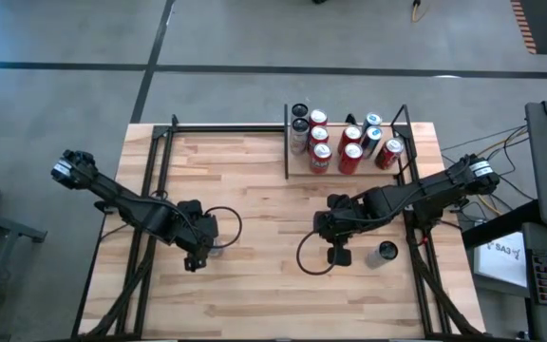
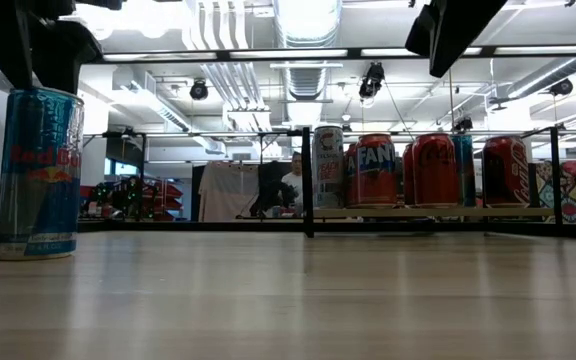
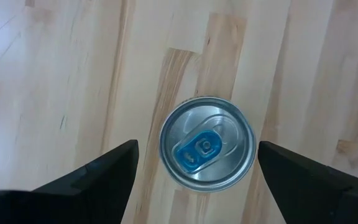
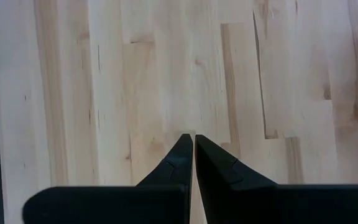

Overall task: Place canned beverage on shelf
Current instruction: Put the blue soda can on the shelf aligned with the other blue soda cans

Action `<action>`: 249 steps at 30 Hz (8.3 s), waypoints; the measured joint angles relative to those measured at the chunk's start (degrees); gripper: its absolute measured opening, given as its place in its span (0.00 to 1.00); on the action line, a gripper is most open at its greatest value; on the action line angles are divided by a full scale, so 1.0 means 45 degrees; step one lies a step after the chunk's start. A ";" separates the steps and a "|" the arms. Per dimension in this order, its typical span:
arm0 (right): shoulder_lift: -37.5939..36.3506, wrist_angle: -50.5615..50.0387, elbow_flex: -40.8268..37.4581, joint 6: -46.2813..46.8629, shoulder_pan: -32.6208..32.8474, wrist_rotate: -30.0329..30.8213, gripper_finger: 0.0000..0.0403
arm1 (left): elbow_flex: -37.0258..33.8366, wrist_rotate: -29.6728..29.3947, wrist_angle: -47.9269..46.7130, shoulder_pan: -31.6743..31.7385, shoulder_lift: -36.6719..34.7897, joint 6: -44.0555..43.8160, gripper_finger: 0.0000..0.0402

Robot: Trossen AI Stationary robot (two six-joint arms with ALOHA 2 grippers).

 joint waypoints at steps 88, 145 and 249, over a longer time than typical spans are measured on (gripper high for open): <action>0.0019 1.2459 -0.3903 -0.3419 0.0981 0.2045 0.02 | 0.0406 -0.1431 0.6850 0.0248 0.1069 0.5907 0.56; 0.0073 1.1597 -0.3743 -0.3026 0.0630 0.2524 0.57 | 0.2598 -0.1422 0.7981 0.1613 0.3959 0.9700 0.57; -1.0208 0.9138 -0.9761 0.1466 -0.0398 1.2875 0.58 | -0.0773 0.1122 1.8491 0.7598 0.1635 1.3895 0.73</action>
